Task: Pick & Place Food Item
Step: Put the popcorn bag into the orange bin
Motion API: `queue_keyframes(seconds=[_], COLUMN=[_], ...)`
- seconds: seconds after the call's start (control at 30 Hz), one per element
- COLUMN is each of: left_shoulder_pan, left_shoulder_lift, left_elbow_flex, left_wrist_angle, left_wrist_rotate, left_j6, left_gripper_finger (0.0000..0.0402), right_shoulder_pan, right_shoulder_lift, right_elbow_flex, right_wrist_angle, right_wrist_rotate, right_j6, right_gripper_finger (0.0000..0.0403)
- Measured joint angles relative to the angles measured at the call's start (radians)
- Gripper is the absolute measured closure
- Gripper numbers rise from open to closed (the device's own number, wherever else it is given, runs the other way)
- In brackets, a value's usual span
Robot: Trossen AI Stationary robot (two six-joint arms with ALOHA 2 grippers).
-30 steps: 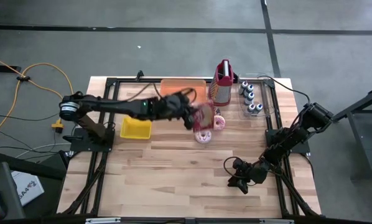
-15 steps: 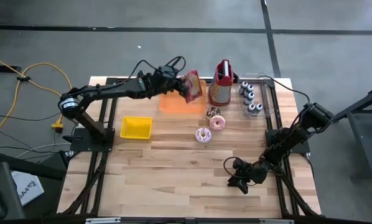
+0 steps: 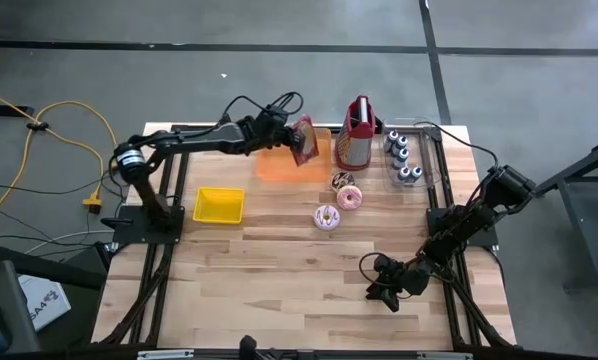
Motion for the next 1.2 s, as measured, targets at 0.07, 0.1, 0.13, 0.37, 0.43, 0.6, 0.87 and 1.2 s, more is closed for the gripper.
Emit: queue_keyframes(seconds=[0.07, 0.1, 0.13, 0.37, 0.43, 0.6, 0.87, 1.2], left_shoulder_pan=[-0.001, -0.001, -0.001, -0.001, -0.001, -0.002, -0.005, -0.005], left_shoulder_lift=[0.020, 0.030, 0.039, 0.069, 0.069, 0.069, 0.069, 0.069], left_elbow_flex=[0.000, 0.000, 0.000, 0.000, 0.000, 0.000, 0.000, 0.000], left_wrist_angle=[0.012, 0.011, 0.007, -0.030, -0.048, -0.056, -0.109, -0.134], left_wrist_rotate=[0.005, 0.007, 0.007, 0.010, 0.010, 0.032, 0.031, 0.031], left_j6=[-0.002, -0.007, -0.014, -0.041, -0.042, -0.051, -0.036, -0.036], left_gripper_finger=[0.0387, 0.0387, 0.0387, 0.0387, 0.0387, 0.0383, 0.0327, 0.0307], right_shoulder_pan=[0.000, 0.000, 0.000, 0.000, 0.000, 0.000, 0.000, 0.000], right_shoulder_lift=[0.000, 0.000, 0.000, 0.000, 0.000, 0.000, 0.000, 0.000], right_elbow_flex=[0.000, 0.000, 0.000, 0.000, 0.000, 0.000, 0.000, 0.000], right_wrist_angle=[0.000, 0.000, 0.000, 0.000, 0.000, 0.000, 0.000, 0.000], right_wrist_rotate=[0.000, -0.001, -0.001, -0.003, -0.005, -0.005, -0.005, -0.005], right_j6=[0.000, -0.001, -0.003, -0.007, -0.007, -0.007, -0.007, -0.007], right_gripper_finger=[0.0288, 0.0288, 0.0288, 0.0288, 0.0288, 0.0288, 0.0288, 0.0288])
